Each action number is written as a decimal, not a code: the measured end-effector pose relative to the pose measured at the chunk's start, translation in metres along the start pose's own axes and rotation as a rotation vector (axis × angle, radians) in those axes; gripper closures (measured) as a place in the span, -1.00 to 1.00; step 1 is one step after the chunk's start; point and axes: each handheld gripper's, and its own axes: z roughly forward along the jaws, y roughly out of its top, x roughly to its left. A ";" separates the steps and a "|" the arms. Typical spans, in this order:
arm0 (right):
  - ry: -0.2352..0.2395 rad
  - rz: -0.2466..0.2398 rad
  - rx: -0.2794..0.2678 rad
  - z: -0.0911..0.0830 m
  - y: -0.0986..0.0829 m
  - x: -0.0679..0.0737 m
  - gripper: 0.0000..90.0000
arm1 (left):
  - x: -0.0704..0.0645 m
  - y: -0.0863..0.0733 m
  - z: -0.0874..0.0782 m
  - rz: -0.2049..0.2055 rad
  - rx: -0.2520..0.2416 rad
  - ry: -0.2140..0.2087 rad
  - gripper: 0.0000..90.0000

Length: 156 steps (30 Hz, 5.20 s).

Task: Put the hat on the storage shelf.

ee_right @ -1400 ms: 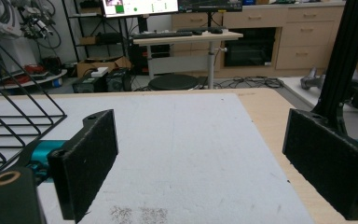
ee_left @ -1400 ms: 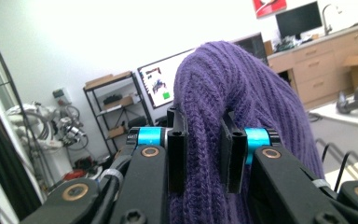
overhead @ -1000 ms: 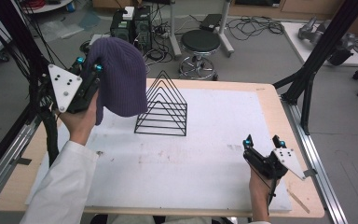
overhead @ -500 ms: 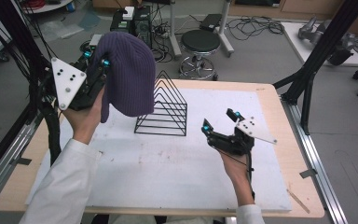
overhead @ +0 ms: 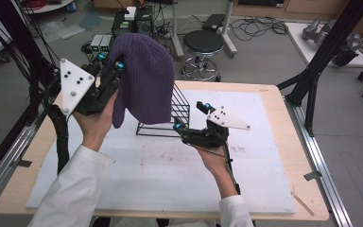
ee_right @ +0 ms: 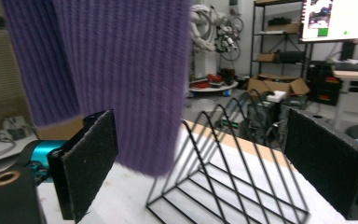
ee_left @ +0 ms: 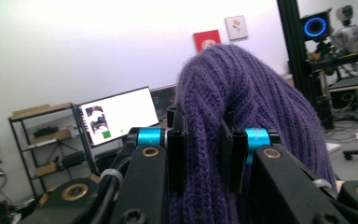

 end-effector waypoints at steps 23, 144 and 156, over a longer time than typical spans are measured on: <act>0.088 -0.050 0.096 0.009 0.005 -0.001 0.74 | -0.012 -0.021 0.006 0.028 0.047 -0.203 0.70; -0.378 -0.092 0.488 0.073 -0.066 -0.021 0.75 | 0.017 -0.150 0.050 -0.028 0.258 -0.413 0.65; -0.365 -0.074 0.514 0.073 -0.068 -0.026 0.61 | 0.018 -0.158 0.046 -0.054 0.278 -0.394 0.64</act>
